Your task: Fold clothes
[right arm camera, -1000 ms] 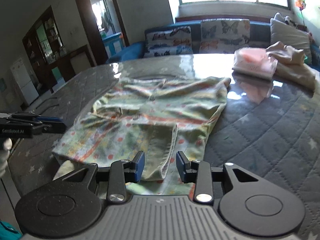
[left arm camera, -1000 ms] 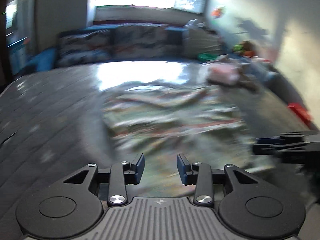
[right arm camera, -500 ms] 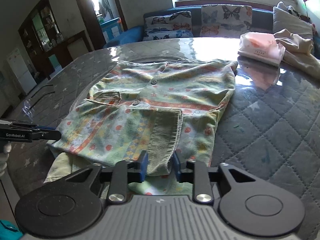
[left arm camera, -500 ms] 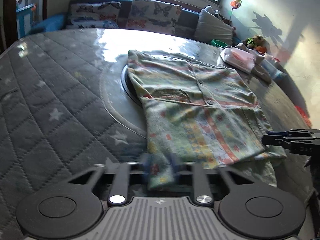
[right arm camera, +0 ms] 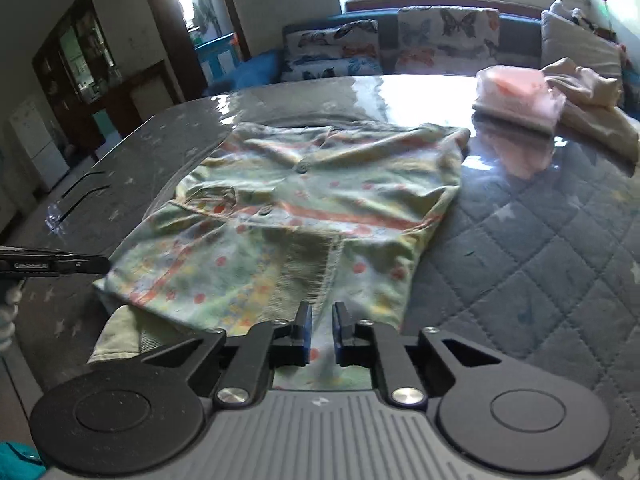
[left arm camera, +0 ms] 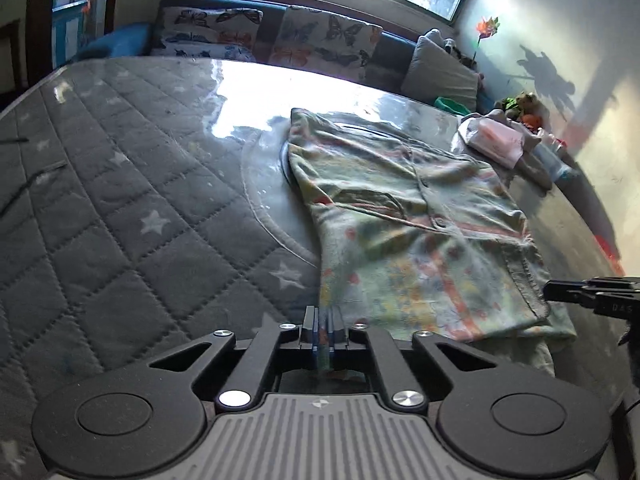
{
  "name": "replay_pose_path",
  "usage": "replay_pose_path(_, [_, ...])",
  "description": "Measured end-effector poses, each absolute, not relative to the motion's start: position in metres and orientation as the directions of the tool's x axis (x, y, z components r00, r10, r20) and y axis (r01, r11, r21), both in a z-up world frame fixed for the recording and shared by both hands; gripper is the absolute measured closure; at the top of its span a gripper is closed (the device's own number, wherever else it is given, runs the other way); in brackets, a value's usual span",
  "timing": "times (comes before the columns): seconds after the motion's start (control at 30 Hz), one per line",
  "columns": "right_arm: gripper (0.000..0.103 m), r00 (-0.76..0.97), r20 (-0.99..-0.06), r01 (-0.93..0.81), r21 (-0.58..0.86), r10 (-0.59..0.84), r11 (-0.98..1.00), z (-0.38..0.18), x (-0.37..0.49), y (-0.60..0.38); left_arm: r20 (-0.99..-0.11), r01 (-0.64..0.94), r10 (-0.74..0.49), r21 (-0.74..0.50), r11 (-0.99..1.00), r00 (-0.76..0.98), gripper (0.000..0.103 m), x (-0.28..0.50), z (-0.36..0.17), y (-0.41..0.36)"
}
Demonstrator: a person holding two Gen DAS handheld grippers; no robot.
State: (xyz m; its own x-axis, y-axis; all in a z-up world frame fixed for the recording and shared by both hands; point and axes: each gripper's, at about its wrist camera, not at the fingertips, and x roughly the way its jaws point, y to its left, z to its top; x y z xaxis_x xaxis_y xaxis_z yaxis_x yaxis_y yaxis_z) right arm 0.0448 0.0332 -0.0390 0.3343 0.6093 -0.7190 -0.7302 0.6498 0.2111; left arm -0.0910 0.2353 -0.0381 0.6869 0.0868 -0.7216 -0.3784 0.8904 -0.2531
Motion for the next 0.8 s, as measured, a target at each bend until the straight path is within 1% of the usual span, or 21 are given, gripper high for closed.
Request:
replay_pose_path(0.07, [0.092,0.344,-0.702,-0.744,0.202,0.624,0.637,-0.033,0.045,0.033,-0.712,-0.380,0.108,-0.234,0.895,0.694,0.095,-0.090,-0.029,0.238])
replay_pose_path(0.17, [0.091,0.365,-0.675,-0.762,0.179,0.641,0.623,-0.023,0.048,0.041,-0.679,-0.352,0.109,-0.231,0.907,0.726,0.095,-0.078,-0.012,0.241])
replay_pose_path(0.27, [0.091,0.365,-0.664,-0.781,0.163,0.652,0.603,-0.024,0.054,0.057,-0.662,-0.294,0.068,-0.237,0.926,0.746,0.095,-0.054,-0.007,0.238])
replay_pose_path(0.53, [0.091,0.355,-0.683,-0.816,0.107,0.639,0.568,-0.041,0.068,0.086,-0.707,-0.216,0.016,-0.195,0.957,0.707,0.095,0.009,-0.039,0.229])
replay_pose_path(0.63, [0.092,0.342,-0.703,-0.817,0.105,0.623,0.567,-0.049,0.071,0.089,-0.736,-0.233,0.031,-0.173,0.957,0.676,0.095,0.019,-0.054,0.234])
replay_pose_path(0.7, [0.091,0.344,-0.702,-0.820,0.098,0.623,0.564,-0.047,0.069,0.087,-0.734,-0.238,0.023,-0.190,0.952,0.679,0.095,0.014,-0.054,0.239])
replay_pose_path(0.8, [0.091,0.339,-0.707,-0.832,0.083,0.621,0.548,-0.045,0.062,0.085,-0.730,-0.238,0.035,-0.177,0.955,0.683,0.094,0.009,-0.050,0.239])
